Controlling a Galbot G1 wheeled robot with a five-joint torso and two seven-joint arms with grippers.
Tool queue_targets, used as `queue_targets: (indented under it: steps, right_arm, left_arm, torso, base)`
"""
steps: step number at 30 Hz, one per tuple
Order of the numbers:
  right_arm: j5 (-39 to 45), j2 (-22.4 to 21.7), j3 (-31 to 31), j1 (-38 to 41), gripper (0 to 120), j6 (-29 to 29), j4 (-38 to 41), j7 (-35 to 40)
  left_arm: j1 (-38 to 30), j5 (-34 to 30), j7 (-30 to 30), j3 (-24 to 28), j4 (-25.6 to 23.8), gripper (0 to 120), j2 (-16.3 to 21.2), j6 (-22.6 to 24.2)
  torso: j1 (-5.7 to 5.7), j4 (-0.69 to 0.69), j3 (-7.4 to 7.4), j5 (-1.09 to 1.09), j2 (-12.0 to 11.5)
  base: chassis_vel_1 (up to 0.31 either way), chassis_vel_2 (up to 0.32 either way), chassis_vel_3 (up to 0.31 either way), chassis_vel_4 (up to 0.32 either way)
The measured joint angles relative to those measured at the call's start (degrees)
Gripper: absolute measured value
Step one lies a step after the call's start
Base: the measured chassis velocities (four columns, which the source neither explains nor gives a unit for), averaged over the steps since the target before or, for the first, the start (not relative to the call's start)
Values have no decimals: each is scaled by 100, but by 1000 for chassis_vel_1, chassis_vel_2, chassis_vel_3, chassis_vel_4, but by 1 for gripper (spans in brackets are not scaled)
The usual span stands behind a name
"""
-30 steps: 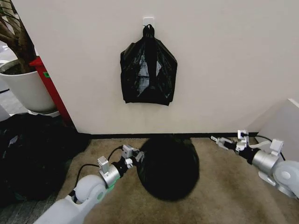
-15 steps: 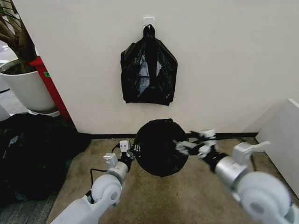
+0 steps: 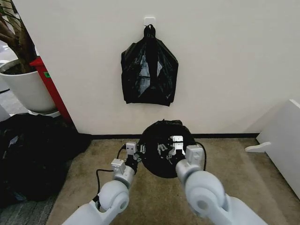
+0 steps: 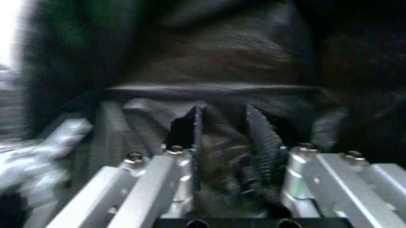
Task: Place the garbage bag over the trash bin.
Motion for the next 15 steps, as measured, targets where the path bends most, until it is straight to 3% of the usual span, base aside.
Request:
queue_targets:
  steps: [6, 15]
  right_arm:
    - [118, 52, -8, 229, 1, -5, -398, 409]
    - [134, 391, -128, 631, 0, 64, -1238, 586]
  left_arm:
    - [-1, 185, 29, -3, -23, 1, -15, -59]
    - [90, 424, 101, 124, -102, 1, -161, -110]
  torso:
    - [0, -1, 0, 0, 0]
    - [0, 0, 0, -1, 0]
  base:
    - [0, 0, 0, 0]
    - [0, 0, 0, 0]
